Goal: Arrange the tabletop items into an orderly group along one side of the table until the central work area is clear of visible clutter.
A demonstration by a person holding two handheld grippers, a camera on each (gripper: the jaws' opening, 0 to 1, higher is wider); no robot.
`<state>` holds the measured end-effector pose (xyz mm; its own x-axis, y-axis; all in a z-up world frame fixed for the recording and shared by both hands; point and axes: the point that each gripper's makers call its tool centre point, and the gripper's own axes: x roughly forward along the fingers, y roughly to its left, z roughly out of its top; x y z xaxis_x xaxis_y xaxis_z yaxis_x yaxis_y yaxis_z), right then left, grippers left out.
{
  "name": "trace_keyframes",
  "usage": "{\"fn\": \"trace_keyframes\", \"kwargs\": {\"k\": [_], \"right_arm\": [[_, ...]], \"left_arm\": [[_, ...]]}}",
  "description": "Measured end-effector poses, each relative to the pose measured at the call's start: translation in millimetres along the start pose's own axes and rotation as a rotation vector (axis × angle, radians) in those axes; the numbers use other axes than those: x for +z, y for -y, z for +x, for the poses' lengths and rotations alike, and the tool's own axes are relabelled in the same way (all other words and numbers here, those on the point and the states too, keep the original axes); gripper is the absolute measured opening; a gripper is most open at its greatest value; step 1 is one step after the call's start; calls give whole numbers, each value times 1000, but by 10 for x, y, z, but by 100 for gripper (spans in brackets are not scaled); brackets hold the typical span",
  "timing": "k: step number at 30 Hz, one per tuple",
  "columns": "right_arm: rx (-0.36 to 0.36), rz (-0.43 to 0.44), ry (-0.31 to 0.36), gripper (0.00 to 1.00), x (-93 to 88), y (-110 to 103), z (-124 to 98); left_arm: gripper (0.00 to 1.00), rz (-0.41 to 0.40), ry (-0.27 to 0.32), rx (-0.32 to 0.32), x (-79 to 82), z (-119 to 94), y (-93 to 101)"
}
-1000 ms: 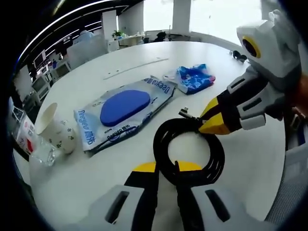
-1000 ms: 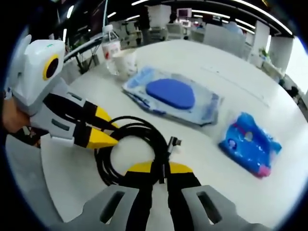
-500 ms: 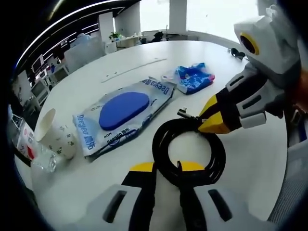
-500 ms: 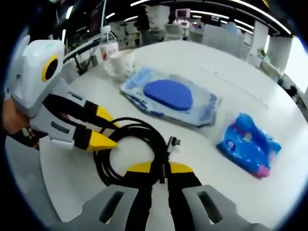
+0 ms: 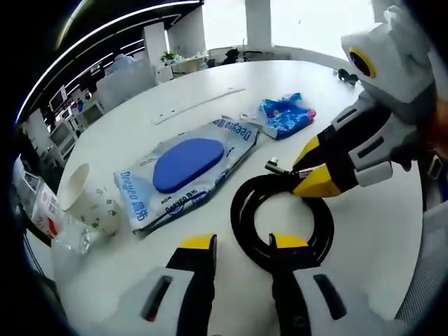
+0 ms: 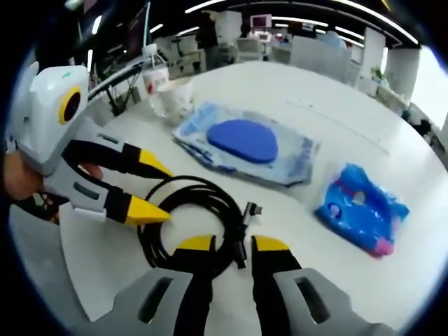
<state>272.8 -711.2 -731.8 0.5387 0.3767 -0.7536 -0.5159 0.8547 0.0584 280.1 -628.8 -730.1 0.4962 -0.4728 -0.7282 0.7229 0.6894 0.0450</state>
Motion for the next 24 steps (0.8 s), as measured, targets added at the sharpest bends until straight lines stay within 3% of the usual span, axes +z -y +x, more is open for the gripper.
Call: {"fn": "trace_keyframes", "kwargs": {"k": [8,16,24], "right_arm": [[-16,6,26,26,40,65,-92],[-41,0,63,48,127,131,-165],[-35,-20,81,59,174,112,-212]], "left_arm": [[33,0,25,9,77,-52,-21],[39,22,54,13,186,-126,-25],[42,33,67,16,226,-199,-24]]}}
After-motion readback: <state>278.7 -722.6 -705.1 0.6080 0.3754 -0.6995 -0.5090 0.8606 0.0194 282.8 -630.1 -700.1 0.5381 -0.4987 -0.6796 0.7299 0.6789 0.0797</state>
